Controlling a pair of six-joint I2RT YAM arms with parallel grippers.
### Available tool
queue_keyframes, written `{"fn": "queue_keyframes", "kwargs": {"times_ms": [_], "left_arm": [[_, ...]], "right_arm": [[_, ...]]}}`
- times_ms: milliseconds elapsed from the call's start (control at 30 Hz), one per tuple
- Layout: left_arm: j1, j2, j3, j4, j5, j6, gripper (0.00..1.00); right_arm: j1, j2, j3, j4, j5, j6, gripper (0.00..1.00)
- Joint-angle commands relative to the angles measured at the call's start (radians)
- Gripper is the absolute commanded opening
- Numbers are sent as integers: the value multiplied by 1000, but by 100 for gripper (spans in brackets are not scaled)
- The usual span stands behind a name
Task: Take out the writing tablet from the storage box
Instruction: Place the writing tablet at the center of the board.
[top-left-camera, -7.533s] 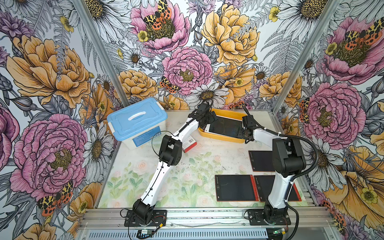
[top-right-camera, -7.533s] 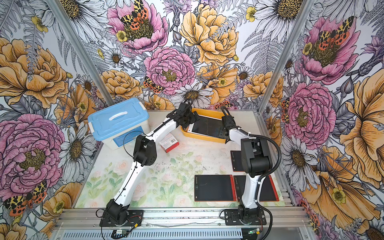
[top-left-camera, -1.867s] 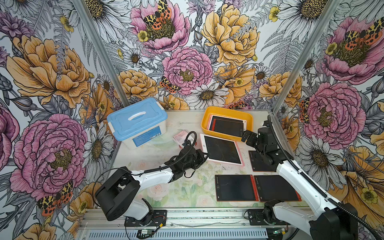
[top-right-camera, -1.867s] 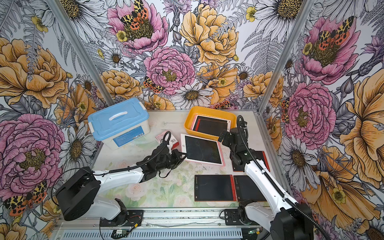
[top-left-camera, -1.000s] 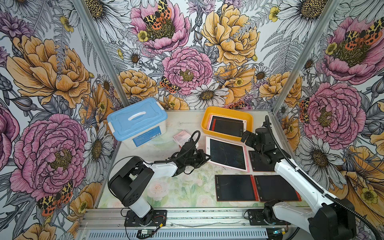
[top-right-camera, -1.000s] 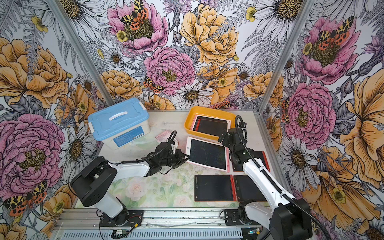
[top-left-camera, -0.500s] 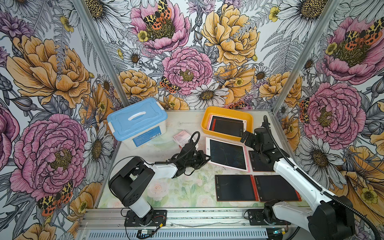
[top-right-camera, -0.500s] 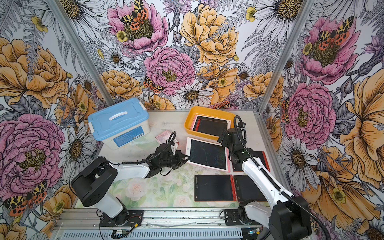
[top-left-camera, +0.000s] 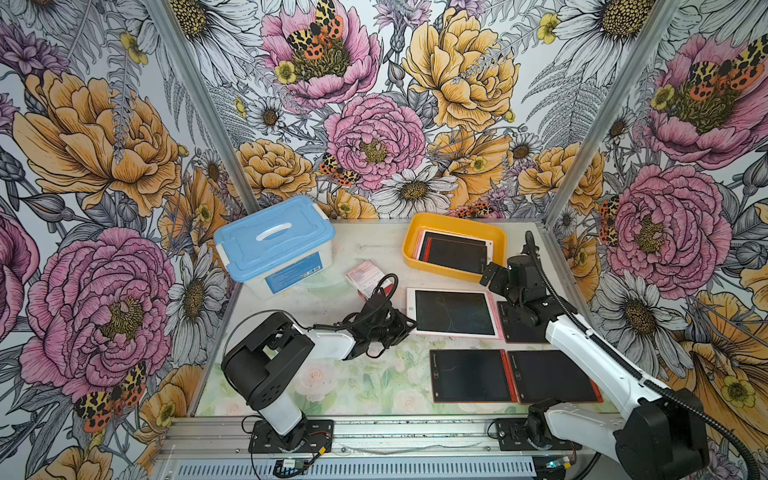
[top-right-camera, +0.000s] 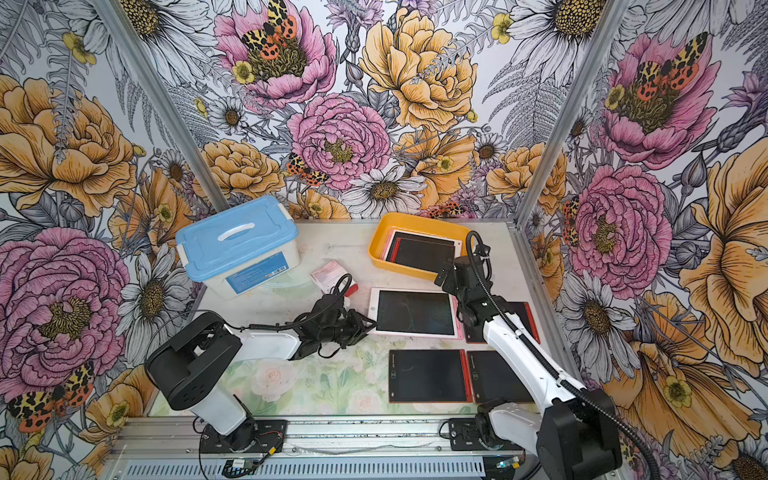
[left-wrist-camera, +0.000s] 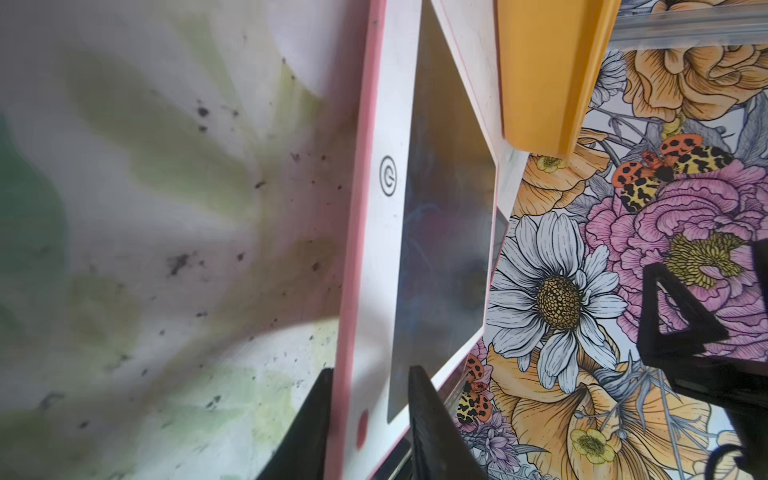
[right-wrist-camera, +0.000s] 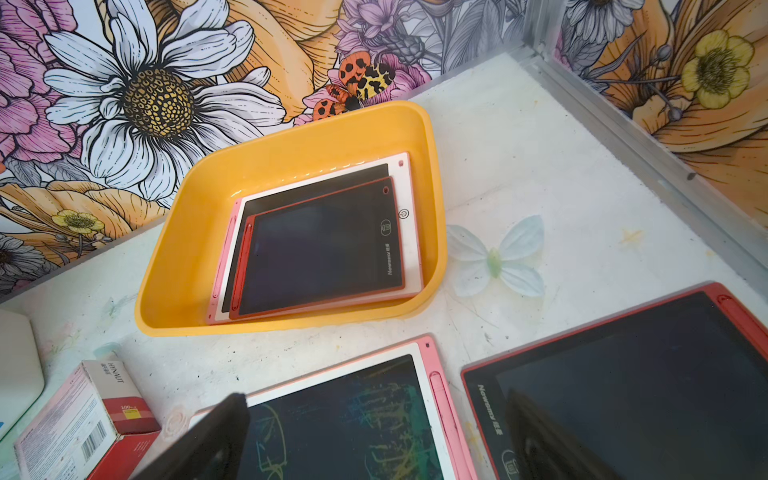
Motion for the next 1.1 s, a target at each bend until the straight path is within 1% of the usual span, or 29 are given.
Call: {"fn": "queue_keyframes", "kwargs": {"times_ms": [0,133,200,333,533,733,800,1067], "left_arm": [[-6,-5,-1,-10,-33,0,37],[-8,-8,2,-22,-35,2,42],[-10,-6,4,-25,-35,0,48],[-15,-3,7,-24,-35,0,50],[-23,-2,14,-31,-37,5,52],[-28,10,27,-49,-33,6,58],[-29,8,27,-52,-33,5,61],[-39,-5,34,-70,-43,16,67]], "right_arm": [[8,9,0,5,18,-1,99],[8,15,0,5,19,-2,99],[7,18,-2,5,19,-2,99],[8,23,-2,5,21,-2,99],[7,26,-3,6,22,-3,99],[7,23,-8,6,22,-4,99],[9,20,-10,6,24,-3,99],[8,21,-11,6,24,-3,99]]}}
